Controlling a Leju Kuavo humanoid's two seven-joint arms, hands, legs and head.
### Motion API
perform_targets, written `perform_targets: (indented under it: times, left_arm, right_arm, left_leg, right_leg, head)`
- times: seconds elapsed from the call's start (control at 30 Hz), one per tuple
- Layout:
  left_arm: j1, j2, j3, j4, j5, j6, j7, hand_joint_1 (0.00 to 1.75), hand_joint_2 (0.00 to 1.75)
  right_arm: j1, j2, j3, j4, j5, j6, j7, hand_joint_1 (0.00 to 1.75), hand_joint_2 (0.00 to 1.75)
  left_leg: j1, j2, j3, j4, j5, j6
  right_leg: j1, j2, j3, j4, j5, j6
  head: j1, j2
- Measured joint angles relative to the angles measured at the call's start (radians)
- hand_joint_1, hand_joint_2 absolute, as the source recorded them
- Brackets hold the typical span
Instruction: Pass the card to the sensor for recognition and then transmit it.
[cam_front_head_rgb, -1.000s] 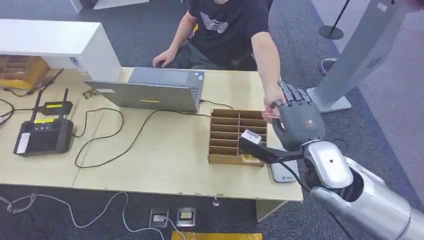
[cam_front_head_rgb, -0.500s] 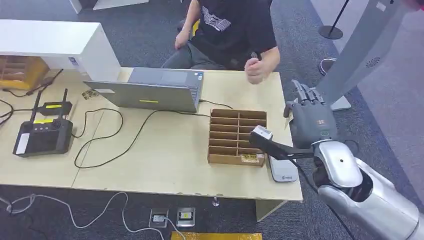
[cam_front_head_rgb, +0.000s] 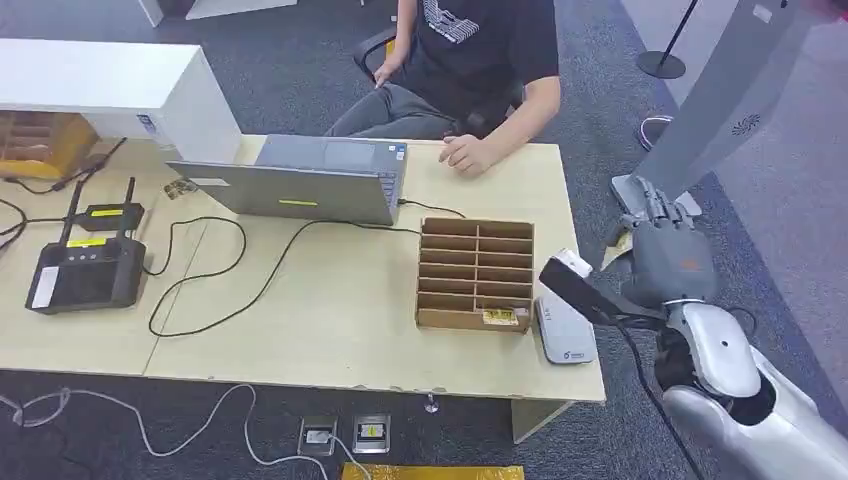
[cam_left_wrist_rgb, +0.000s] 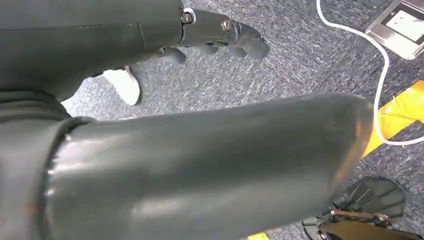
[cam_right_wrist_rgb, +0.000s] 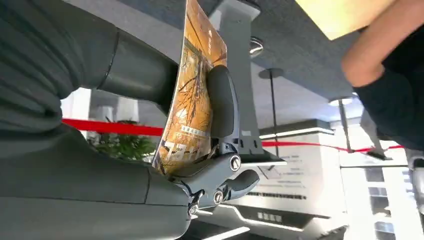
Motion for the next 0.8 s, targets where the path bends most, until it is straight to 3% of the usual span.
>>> perform_targets:
  times: [0.33,0.8]
  left_arm:
    - [0.001,-0.002,0.000,0.002,-0.009,0.000,0.000,0.00,0.00]
    - [-0.001,-0.001,0.000,0.002,-0.023,0.011,0.000,0.00,0.00]
  right_arm:
    - [0.129,-0.012,-0.095,0.000,-0.008,-0.004,0.000,1.75,1.75]
    - [0.167,-0.009,-0.084,0.016,-0.012,0.008,0.000,1.75,1.75]
  left_leg:
    - [0.000,0.001,0.000,0.000,0.000,0.000]
    - [0.000,0.001,0.000,0.000,0.000,0.000]
  right_leg:
    - [0.000,0.000,0.000,0.000,0.000,0.000]
    - [0.000,0.001,0.000,0.000,0.000,0.000]
  head:
    - [0.000,0.000]
    - [0.000,0.000]
